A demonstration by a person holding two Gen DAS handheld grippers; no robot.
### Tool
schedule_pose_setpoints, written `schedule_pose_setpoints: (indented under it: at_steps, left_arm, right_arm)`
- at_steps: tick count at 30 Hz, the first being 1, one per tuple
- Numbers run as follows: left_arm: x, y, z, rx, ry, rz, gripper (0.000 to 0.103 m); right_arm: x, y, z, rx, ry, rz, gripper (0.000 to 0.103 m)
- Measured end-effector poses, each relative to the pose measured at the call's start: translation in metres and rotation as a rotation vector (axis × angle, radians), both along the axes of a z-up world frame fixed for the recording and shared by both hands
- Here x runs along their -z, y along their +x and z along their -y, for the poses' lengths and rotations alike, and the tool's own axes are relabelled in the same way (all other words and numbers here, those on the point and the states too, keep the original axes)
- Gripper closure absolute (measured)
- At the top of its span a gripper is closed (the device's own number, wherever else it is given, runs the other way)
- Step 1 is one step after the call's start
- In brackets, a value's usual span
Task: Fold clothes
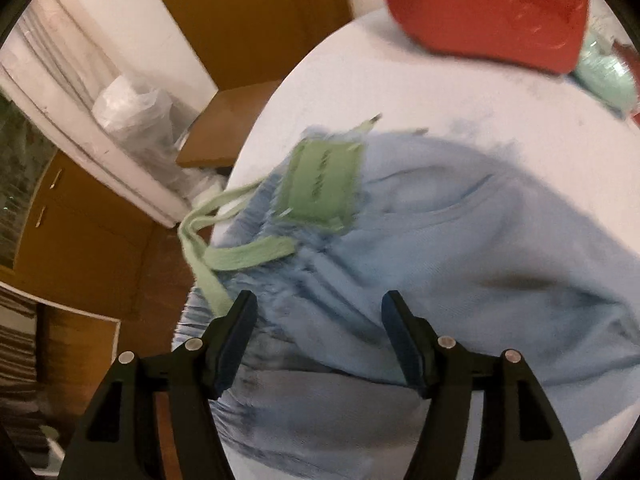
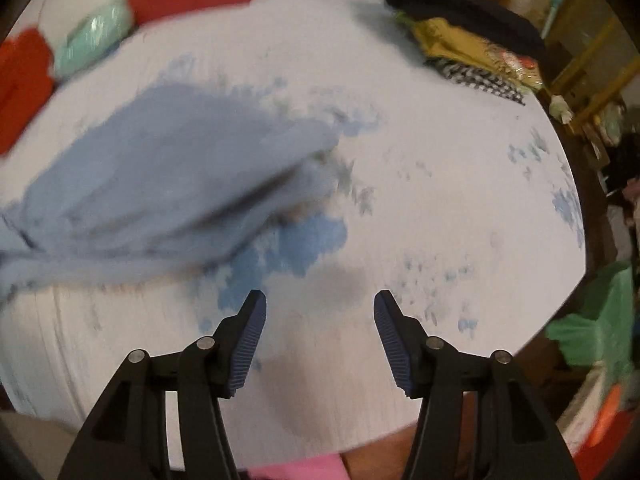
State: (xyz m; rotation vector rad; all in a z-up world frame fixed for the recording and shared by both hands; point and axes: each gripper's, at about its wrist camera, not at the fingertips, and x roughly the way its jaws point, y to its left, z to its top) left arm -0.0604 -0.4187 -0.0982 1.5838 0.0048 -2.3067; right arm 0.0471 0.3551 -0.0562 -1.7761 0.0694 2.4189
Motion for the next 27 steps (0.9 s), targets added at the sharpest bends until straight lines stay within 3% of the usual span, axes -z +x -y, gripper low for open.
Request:
schedule_pose_setpoints:
  at_steps: [4, 11, 15, 21, 27]
  left_arm:
    - [-0.019, -0.007, -0.047, 0.100, 0.041, -0.051, 0.037]
    - [-0.015, -0.020, -0.161, 0.292, 0.125, -0.035, 0.037]
    - [-0.011, -0.026, -0.205, 0.368, 0.155, -0.024, 0.037]
    - [-0.007, -0.039, -0.250, 0.425, 0.177, 0.010, 0.037]
    - [-0.003, -0.047, -0.264, 0.443, 0.193, 0.025, 0.037]
  right_arm:
    - [-0.003, -0.024, -0.002, 0.009, -0.113, -0.100, 0.047]
    - [0.016, -0.056, -0.001, -0.018, -0.224, -0.091, 0.047]
    - [0.018, -0.068, -0.013, -0.009, -0.295, -0.096, 0.045]
    - [0.016, -0.081, -0.034, 0.037, -0.326, -0.101, 0.044]
    - [0.031, -0.091, -0.035, 0.057, -0.321, -0.043, 0.047]
